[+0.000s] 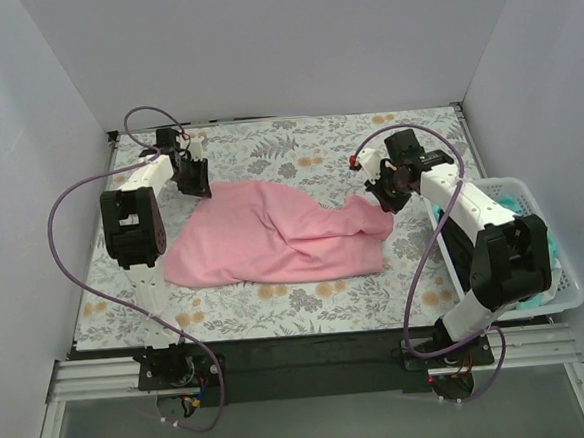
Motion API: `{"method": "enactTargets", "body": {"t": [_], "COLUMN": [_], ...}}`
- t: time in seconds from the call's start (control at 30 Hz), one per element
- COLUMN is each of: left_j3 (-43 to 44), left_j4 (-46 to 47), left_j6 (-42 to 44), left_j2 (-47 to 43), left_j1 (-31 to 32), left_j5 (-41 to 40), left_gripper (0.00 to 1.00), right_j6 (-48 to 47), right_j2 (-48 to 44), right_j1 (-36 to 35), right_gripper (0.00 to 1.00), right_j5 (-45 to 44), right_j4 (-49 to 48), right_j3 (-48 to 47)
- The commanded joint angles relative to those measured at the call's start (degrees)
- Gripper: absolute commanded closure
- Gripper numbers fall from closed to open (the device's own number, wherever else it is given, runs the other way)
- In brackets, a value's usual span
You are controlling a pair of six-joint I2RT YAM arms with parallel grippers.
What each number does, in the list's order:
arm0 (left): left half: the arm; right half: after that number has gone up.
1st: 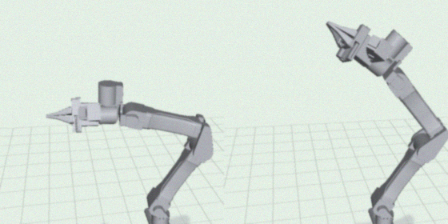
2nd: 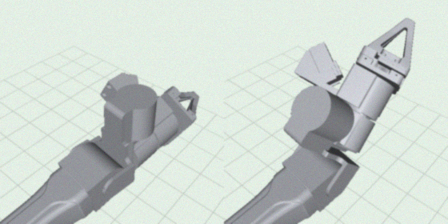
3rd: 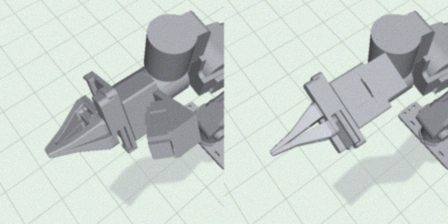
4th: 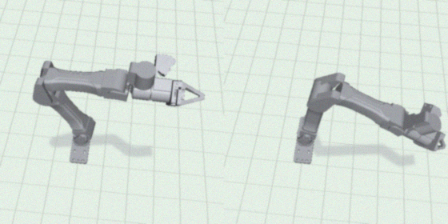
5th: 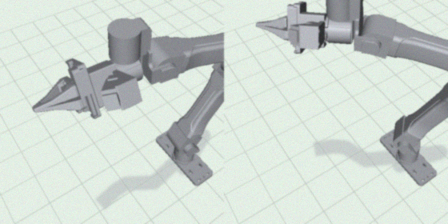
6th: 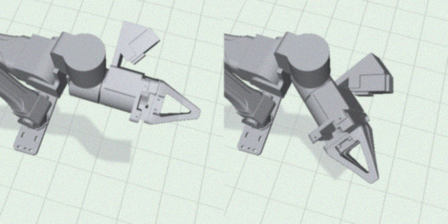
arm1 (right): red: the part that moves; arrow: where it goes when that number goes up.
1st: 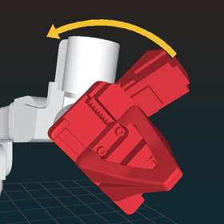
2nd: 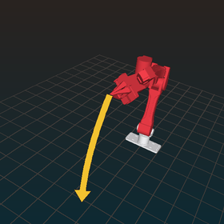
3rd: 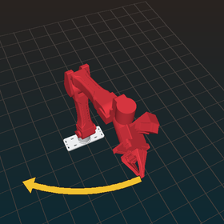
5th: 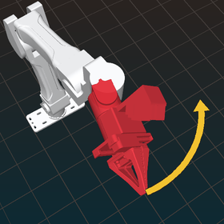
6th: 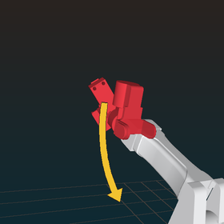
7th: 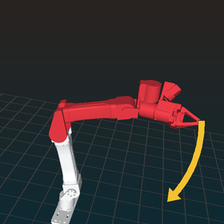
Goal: Fold and stack the t-shirts
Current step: Flatten the tshirt out
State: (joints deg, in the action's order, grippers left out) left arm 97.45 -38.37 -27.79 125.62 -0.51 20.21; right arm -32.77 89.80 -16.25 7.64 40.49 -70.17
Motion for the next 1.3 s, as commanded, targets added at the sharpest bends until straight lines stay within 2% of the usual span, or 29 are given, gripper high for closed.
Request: {"method": "enactTargets", "body": {"t": [0.0, 0.03, 0.07, 0.17, 0.27, 0.3, 0.33, 0.43, 0.47, 0.5, 0.6, 0.67, 0.87, 0.93, 1.03, 1.17, 1.27], "left_j3": [3.1, 3.2, 2.9, -1.9, -13.4, -16.9, -24.7, -34.7, -36.1, -36.8, -35.1, -30.3, -18.5, -15.5, -13.9, -12.5, -9.8], "left_j4": [-3.4, -5.7, -6.5, -10.2, -15.4, -16.2, -16.2, -15.1, -14.5, -14.8, -17.9, -19.4, -17.7, -17.2, -16.4, -13.6, -11.9], "left_j6": [2.2, 2.6, 3.1, 8.7, 18.3, 20.0, 21.9, 23.5, 23.3, 23.6, 25.2, 25.4, 20.4, 17.4, 12.8, 8.6, 6.4], "left_j2": [-0.9, -2.2, -4.6, -14.9, -23.3, -25.4, -28.6, -31.9, -32.6, -32.8, -32.3, -31.3, -27.8, -24.8, -21.0, -17.9, -15.7], "left_j1": [-0.4, -0.4, -1.1, -3.6, -3.8, -3.9, -4.0, -4.1, -4.7, -5.2, -7.9, -10.0, -10.1, -7.8, -5.6, -3.1, -1.2], "left_j5": [-0.8, 1.5, 3.6, 5.0, 1.0, -0.2, -1.3, -5.1, -6.4, -6.1, -2.1, 1.0, 11.7, 12.0, 13.2, 13.7, 14.1], "left_gripper": [0.84, 0.99, 1.00, 1.00, 1.00, 1.00, 1.00, 1.00, 0.95, 0.85, 0.58, 0.49, 0.49, 0.53, 0.53, 0.47, 0.46], "right_j6": [-0.6, -1.2, -1.6, -4.4, -7.2, -7.7, -8.4, -9.4, -9.5, -9.7, -10.0, -10.6, -10.6, -10.4, -10.3, -9.8, -9.8], "right_j2": [1.4, 1.1, 0.6, -4.3, -7.4, -7.4, -7.3, -6.4, -6.0, -5.4, -3.2, -2.3, -1.4, -1.7, -2.1, -1.7, -1.3], "right_j1": [0.3, 0.3, 0.5, 1.0, 0.9, 0.9, 0.9, 0.8, 0.6, 0.4, 0.2, 0.2, 0.2, 0.3, 0.2, 0.2, 0.2], "right_gripper": [0.99, 0.99, 0.99, 0.99, 0.99, 0.99, 0.99, 0.99, 0.99, 0.99, 0.99, 0.99, 0.99, 0.99, 0.99, 0.99, 0.99], "right_j5": [-0.2, -0.2, -0.1, 0.9, 1.1, 1.7, 2.0, 2.4, 2.5, 2.9, 3.2, 3.3, 3.7, 3.8, 4.0, 4.4, 4.6], "right_j4": [1.2, 2.6, 3.6, 6.0, 9.1, 10.4, 11.4, 12.8, 12.9, 13.8, 15.8, 16.2, 16.5, 16.5, 16.4, 16.4, 16.4], "right_j3": [-3.7, -4.2, -4.8, -3.5, 2.1, 5.0, 6.7, 11.1, 11.5, 11.6, 10.9, 10.2, 9.7, 9.9, 10.1, 9.8, 9.3]}}
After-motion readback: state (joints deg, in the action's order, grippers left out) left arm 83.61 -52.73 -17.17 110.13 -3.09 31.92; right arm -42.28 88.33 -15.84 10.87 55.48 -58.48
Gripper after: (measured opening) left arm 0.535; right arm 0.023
